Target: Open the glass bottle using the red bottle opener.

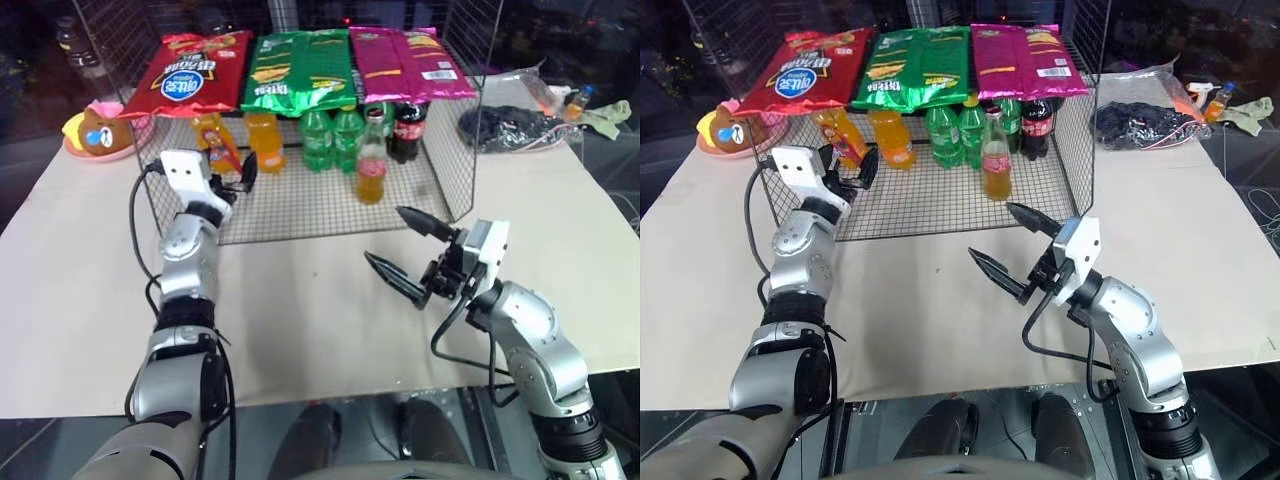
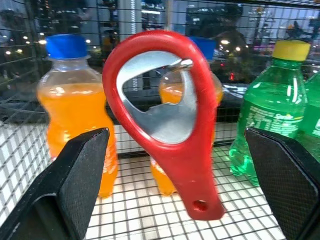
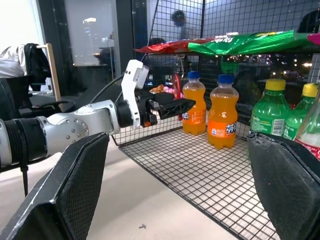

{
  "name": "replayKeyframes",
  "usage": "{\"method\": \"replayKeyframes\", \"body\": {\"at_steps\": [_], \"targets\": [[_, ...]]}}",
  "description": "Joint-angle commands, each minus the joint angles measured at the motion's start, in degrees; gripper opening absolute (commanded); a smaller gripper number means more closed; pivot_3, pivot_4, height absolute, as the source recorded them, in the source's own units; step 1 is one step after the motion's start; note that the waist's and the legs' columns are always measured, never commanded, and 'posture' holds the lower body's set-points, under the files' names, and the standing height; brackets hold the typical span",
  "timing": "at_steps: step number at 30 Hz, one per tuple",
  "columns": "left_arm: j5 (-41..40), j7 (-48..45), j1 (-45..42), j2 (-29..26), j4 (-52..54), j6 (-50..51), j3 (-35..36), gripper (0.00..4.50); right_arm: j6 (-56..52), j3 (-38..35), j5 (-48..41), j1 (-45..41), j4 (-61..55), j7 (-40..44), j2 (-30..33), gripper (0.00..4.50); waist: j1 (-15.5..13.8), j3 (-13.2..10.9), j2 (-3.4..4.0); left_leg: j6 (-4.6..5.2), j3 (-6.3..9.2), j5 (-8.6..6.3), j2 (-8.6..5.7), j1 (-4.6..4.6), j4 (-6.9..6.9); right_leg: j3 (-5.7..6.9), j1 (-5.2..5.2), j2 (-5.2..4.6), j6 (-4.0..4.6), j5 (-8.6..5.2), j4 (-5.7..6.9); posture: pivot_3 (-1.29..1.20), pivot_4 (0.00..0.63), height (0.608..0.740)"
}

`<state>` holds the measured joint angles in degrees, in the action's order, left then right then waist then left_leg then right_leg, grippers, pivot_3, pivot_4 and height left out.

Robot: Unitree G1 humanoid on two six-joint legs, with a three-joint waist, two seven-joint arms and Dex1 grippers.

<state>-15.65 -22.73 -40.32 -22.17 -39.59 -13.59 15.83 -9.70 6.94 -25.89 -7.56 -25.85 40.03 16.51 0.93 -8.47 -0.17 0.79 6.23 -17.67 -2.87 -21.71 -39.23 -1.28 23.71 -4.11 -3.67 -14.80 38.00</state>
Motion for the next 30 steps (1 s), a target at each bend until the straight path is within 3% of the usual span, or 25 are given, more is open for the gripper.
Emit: {"method": "replayKeyframes", "body": {"at_steps": [1, 4, 7, 15, 30], "targets": [[0.3, 0.6, -2.1, -1.1, -0.2, -2.4, 1.1, 4.47, 1.1, -0.1, -0.3, 0.0, -1.5, -0.1, 0.1, 4.43, 0.0, 0.0, -0.01, 0.0, 0.0, 0.0, 0.0, -0.01, -0.01, 0.0, 0.0, 0.0, 0.0, 0.0, 0.01, 0.0, 0.15, 0.74], [0.3, 0.5, -2.4, -1.0, -1.4, -3.1, 0.9, 4.47, 1.0, -0.1, -0.2, 0.2, -1.7, -0.1, 0.2, 4.43, 0.0, 0.0, -0.01, 0.0, 0.04, 0.0, -0.03, -0.01, -0.01, 0.03, 0.0, 0.0, 0.0, 0.0, 0.01, 0.0, 0.15, 0.74], [0.1, 0.0, -2.7, -0.8, -2.1, -3.7, 0.7, 3.68, 0.9, -0.1, -0.2, 0.4, -1.8, -0.2, 0.3, 4.5, 0.0, 0.0, -0.02, 0.0, 0.04, 0.0, -0.04, -0.02, -0.01, 0.04, 0.01, 0.0, 0.0, 0.0, 0.01, 0.0, 0.15, 0.74], [-0.7, -1.0, -3.3, -0.4, -2.5, -4.5, 0.9, 0.02, 1.4, -0.1, 0.1, 0.7, -1.5, -0.2, 0.5, 4.5, 0.0, 0.0, -0.02, 0.0, 0.04, 0.0, -0.05, -0.03, -0.01, 0.04, 0.01, 0.0, 0.0, 0.0, 0.02, 0.0, 0.15, 0.74], [-13.0, -11.5, 2.6, 2.2, 10.4, 4.2, 3.3, 0.02, 3.0, 0.0, 0.8, 0.3, 0.7, 0.3, 0.1, 4.5, 0.1, 0.0, -0.04, 0.0, 0.04, 0.0, -0.01, -0.03, -0.04, 0.03, 0.01, 0.0, 0.0, 0.0, 0.03, 0.0, 0.15, 0.74]]}}
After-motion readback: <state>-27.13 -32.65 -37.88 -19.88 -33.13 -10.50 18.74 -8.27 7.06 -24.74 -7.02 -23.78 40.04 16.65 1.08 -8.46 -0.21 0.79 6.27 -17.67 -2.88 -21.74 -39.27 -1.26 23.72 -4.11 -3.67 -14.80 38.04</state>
